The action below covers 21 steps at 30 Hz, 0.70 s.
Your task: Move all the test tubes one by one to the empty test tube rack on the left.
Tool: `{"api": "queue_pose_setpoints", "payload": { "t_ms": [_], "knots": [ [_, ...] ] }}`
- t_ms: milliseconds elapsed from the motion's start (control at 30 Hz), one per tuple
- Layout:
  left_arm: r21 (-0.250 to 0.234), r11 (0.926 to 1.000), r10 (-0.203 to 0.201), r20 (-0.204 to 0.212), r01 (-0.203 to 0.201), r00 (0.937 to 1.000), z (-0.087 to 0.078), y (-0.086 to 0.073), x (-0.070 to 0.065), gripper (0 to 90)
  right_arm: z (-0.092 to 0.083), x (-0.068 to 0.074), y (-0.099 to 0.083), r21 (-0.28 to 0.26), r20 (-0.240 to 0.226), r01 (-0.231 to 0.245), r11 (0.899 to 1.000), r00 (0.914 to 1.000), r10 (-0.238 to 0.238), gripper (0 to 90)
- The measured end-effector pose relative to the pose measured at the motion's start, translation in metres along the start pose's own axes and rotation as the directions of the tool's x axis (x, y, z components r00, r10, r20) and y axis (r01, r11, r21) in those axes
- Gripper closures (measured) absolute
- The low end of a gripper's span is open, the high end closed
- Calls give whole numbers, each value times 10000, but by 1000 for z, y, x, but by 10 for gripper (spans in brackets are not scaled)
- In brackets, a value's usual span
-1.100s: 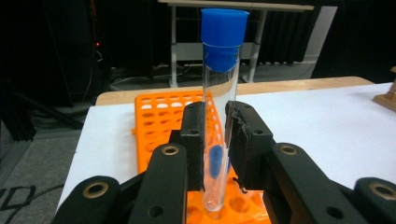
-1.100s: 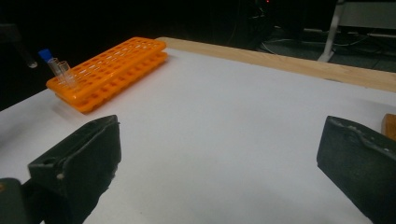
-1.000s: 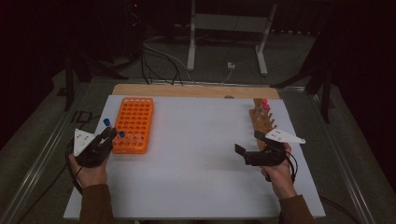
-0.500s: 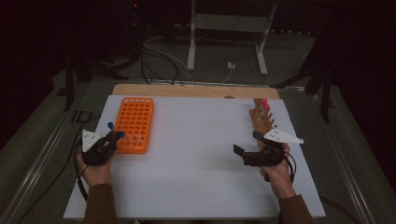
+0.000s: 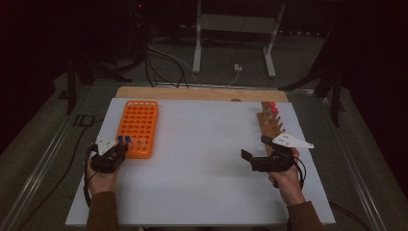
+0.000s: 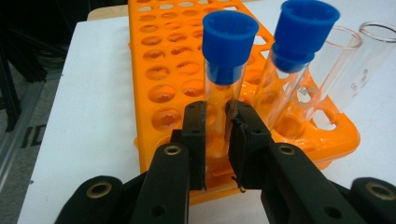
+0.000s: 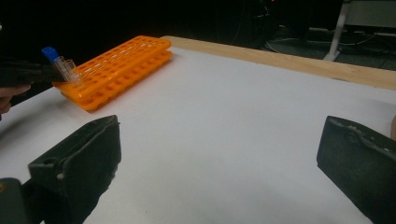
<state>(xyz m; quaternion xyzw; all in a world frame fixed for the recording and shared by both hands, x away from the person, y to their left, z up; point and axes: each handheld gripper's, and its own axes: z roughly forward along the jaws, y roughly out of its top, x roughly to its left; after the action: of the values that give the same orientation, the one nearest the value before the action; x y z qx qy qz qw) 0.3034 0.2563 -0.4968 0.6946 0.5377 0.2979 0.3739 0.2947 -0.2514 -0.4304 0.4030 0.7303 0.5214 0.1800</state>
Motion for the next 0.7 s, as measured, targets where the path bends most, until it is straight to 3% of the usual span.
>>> {"api": "queue_pose_setpoints", "payload": {
  "t_ms": [200, 400, 533, 700],
  "knots": [
    [-257, 9994, -240, 73, 242, 9997, -7, 1, 1, 667, 0, -1, 0, -10, 1, -17, 10000, 10000, 17, 0],
    [-654, 9958, -611, 438, 639, 9972, -20, 1, 4, 571, -1, -1, 0, -16, 23, -34, 10000, 10000, 34, 0],
    [-1179, 9873, -972, 826, 1065, 9918, -30, 3, 6, 468, -3, -2, 0, -48, 60, -43, 10000, 10000, 43, 0],
    [-1818, 9781, -807, 1158, 1010, 9900, -38, 8, 1, 308, -3, -4, 0, -51, 118, -77, 10000, 9999, 78, 0]
  ]
}}
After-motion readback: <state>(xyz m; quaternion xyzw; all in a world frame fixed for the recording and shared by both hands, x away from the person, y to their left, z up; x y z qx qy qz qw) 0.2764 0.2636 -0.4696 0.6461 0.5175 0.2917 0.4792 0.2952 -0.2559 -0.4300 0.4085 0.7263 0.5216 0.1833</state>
